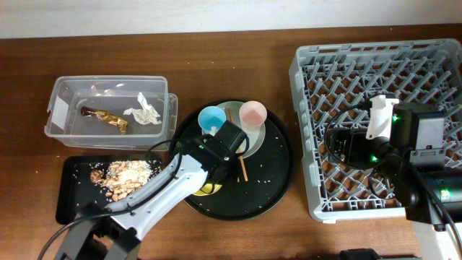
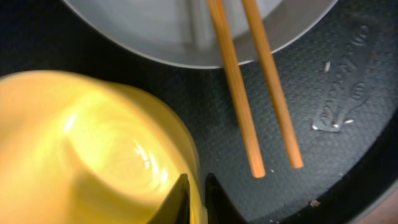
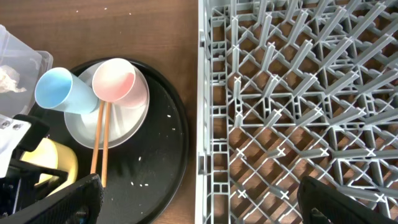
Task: Sort waste into correct bins and load items into the dishwasher rack
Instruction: 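Return the empty yellow bowl to the round tray and release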
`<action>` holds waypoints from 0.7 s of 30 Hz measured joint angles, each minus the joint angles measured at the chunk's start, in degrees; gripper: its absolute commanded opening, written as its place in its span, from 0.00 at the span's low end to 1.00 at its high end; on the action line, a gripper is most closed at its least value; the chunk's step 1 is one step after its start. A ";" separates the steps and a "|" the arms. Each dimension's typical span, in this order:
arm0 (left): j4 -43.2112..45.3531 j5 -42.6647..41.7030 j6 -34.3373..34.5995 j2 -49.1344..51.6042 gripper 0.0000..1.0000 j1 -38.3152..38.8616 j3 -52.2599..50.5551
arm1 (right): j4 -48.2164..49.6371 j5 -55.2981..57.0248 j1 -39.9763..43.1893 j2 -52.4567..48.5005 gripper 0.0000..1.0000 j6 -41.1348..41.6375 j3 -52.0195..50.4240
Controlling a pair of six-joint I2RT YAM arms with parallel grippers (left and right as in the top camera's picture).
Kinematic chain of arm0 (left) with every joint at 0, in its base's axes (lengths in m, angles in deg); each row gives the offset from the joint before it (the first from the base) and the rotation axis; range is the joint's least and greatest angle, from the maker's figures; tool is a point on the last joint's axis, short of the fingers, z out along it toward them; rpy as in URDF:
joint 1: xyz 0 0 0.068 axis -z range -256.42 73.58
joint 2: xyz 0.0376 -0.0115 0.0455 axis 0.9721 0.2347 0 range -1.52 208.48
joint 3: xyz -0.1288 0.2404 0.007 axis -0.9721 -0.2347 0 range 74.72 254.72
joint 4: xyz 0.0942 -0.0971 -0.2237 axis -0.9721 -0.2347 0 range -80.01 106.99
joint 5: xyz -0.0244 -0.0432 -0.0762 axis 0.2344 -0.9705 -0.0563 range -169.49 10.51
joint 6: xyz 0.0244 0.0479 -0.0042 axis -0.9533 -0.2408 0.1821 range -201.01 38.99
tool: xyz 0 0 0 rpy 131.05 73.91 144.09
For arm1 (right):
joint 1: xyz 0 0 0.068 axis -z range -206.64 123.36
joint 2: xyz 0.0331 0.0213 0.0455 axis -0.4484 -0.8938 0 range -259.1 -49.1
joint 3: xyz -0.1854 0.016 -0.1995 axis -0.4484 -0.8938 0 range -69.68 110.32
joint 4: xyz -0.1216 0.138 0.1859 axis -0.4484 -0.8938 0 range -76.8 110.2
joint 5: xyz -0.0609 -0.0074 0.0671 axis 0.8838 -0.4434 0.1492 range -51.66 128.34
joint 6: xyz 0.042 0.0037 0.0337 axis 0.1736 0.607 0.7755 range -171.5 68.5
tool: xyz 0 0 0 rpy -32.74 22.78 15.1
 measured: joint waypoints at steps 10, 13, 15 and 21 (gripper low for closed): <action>0.72 0.22 0.22 0.31 0.32 0.00 -0.52 | -0.59 0.00 0.00 0.00 0.98 0.00 0.00; -2.14 0.22 -0.55 0.31 0.37 -0.09 0.35 | -0.61 0.00 0.00 0.00 0.98 0.00 0.00; -4.13 0.22 -1.33 0.28 0.38 -0.46 2.93 | -0.72 0.00 0.00 0.00 0.98 0.00 0.00; -3.41 2.99 -4.09 -1.70 0.38 -5.22 11.63 | -1.22 0.00 0.00 0.00 0.98 0.00 0.00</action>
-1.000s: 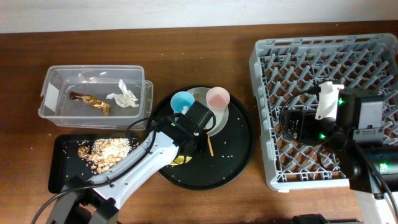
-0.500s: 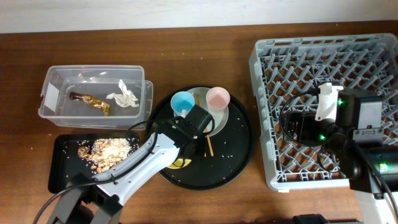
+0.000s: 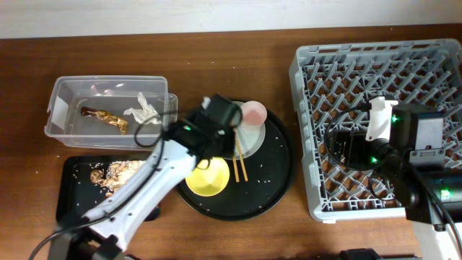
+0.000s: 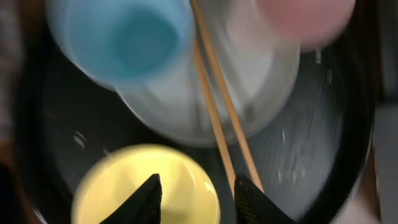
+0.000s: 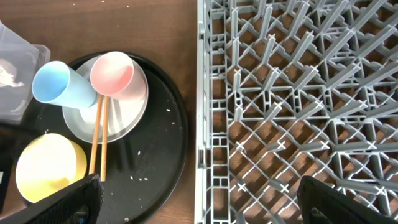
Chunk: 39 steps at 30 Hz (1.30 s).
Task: Sort waste into correct bins and load items into the dishwasher rack
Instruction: 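Return the empty yellow bowl to the round tray and release, then grasp the blue cup with the left gripper and lift it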
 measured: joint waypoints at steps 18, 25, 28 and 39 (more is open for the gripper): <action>10.19 4.09 -0.70 7.04 0.38 -9.27 0.37 | -0.39 0.00 0.00 -3.28 0.98 0.00 0.00; 13.79 4.96 -0.68 11.08 0.28 -9.90 0.37 | -0.46 0.00 0.00 -3.28 0.98 -0.02 0.00; 13.57 5.16 -0.92 11.56 0.08 -10.03 0.37 | -0.44 0.00 0.00 -3.28 0.98 0.00 0.00; 13.70 5.95 -0.90 11.96 0.00 -10.03 1.05 | -0.57 0.00 0.00 -3.28 0.98 0.00 0.35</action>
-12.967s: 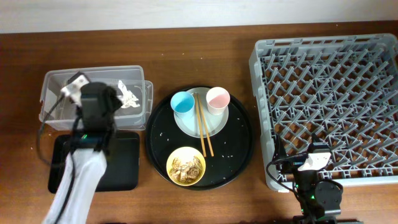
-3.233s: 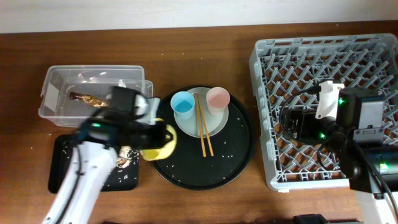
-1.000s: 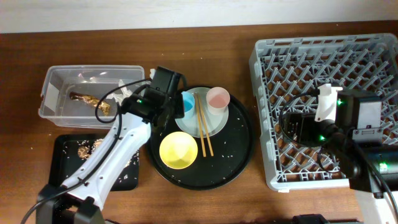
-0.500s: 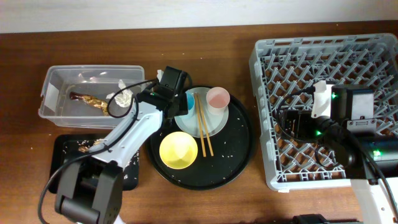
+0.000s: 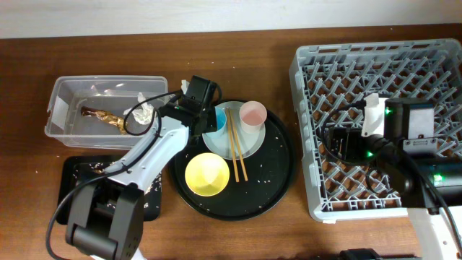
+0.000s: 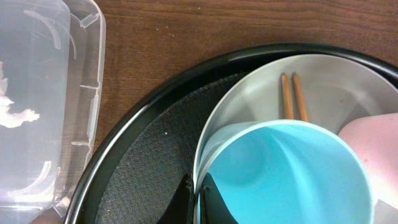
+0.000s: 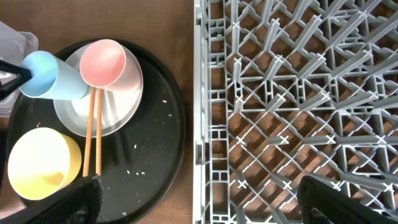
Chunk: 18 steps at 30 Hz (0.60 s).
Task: Sort waste into correct bins and load items into the dishwasher rack
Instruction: 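Grasp the blue cup with the left gripper and lift it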
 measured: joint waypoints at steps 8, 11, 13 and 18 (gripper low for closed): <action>-5.25 -6.80 -0.02 -11.80 0.00 0.00 3.87 | -1.01 -8.68 0.00 0.98 0.98 -3.87 5.66; -4.81 -17.46 -0.13 -20.44 0.00 -0.63 5.07 | -1.51 -15.43 0.00 1.18 0.98 -5.95 5.77; -3.34 -26.53 -0.22 -24.65 0.00 -1.64 5.60 | -1.49 -21.35 0.00 1.05 0.98 -8.07 5.77; 4.44 -52.37 -0.44 -28.81 0.00 -4.07 5.90 | 1.05 -37.88 0.00 1.03 0.98 -15.41 5.77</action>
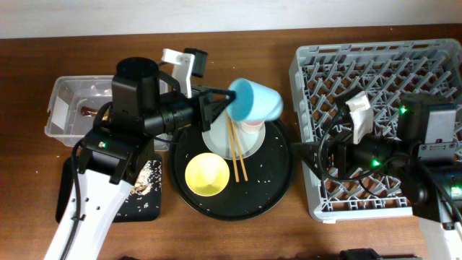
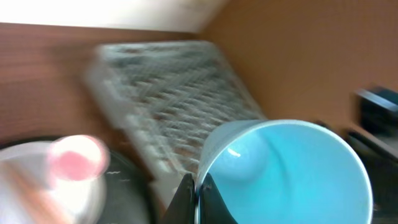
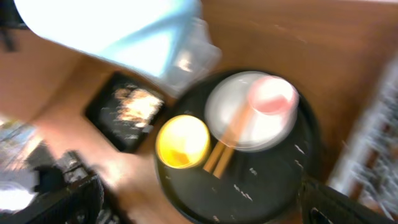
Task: Sort waste into correct bins and load items into the dishwasher rack
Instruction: 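Grasp the blue cup with the left gripper and lift it, then hand the blue cup from the left gripper to the right gripper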
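Observation:
My left gripper [image 1: 220, 101] is shut on the rim of the blue cup [image 1: 254, 100], held high above the black round tray [image 1: 278, 180] and tipped on its side. In the left wrist view the fingertips [image 2: 198, 194] pinch the blue cup [image 2: 286, 168]. The pink cup [image 3: 272, 94], chopsticks [image 1: 234, 153] and white plate [image 1: 216, 139] lie on the tray beside the yellow bowl [image 1: 207, 174]. The grey dishwasher rack [image 1: 375, 68] stands at the right. My right gripper [image 1: 307, 154] reaches left over the rack's edge, open and holding nothing.
A clear plastic bin [image 1: 72, 105] with wrappers stands at the far left. In front of it lies a black rectangular tray [image 1: 141, 191] with food scraps. Bare brown table shows behind the round tray and between tray and rack.
The blue cup stood on the plate with my left gripper shut on its rim; now it hangs lifted and tipped above the tray. The right arm has swung left toward the tray.
My left gripper was on the yellow bowl's rim at the tray's front. Then it hung open above the tray, the bowl left upright there. Then it was shut on the blue cup's rim on the plate, and now holds the cup in the air.

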`<action>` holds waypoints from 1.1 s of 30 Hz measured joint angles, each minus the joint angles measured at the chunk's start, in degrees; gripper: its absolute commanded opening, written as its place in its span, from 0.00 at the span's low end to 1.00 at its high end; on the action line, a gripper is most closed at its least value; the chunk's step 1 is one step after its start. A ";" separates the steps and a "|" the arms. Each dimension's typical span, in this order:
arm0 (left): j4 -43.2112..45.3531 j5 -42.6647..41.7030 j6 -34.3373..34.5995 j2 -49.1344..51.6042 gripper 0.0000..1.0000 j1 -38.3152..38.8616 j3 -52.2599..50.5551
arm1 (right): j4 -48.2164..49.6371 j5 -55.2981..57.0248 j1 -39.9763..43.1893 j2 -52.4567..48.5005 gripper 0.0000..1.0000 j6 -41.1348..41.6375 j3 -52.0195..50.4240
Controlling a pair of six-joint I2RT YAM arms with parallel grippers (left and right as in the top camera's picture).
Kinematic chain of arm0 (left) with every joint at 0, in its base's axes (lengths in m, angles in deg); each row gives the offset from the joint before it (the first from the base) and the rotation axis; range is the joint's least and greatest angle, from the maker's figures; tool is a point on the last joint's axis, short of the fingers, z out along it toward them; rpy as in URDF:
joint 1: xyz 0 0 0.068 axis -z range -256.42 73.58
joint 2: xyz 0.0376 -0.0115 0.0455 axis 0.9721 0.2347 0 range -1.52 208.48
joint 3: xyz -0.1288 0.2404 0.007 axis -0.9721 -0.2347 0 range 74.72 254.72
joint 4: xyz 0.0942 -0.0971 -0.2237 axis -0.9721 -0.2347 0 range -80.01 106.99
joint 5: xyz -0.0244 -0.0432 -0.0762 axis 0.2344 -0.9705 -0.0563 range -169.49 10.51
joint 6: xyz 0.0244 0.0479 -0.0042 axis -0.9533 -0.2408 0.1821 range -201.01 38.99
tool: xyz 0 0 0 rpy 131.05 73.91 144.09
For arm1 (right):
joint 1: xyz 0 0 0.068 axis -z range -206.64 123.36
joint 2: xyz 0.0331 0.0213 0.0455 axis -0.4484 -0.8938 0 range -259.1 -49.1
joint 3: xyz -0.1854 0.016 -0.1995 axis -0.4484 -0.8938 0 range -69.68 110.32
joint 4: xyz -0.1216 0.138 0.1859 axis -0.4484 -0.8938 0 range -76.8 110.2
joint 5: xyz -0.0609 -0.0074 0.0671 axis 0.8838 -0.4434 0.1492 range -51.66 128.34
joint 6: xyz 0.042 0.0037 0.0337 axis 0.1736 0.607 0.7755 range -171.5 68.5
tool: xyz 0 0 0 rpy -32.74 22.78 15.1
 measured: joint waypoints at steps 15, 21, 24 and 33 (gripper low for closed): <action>7.17 -20.24 0.79 0.02 0.00 0.02 0.00 | 7.41 -20.55 0.00 -1.42 1.00 -7.63 0.00; 7.34 -20.76 1.20 0.02 0.00 0.00 0.00 | 8.68 -26.67 0.00 -4.26 0.84 -7.78 0.00; 7.32 -20.79 1.36 0.02 0.00 0.00 0.00 | 9.20 -28.98 0.00 -4.63 0.73 -7.82 0.00; 7.45 -21.20 1.38 0.02 0.00 0.02 0.00 | 10.64 -33.05 0.00 -4.87 0.81 -7.89 0.00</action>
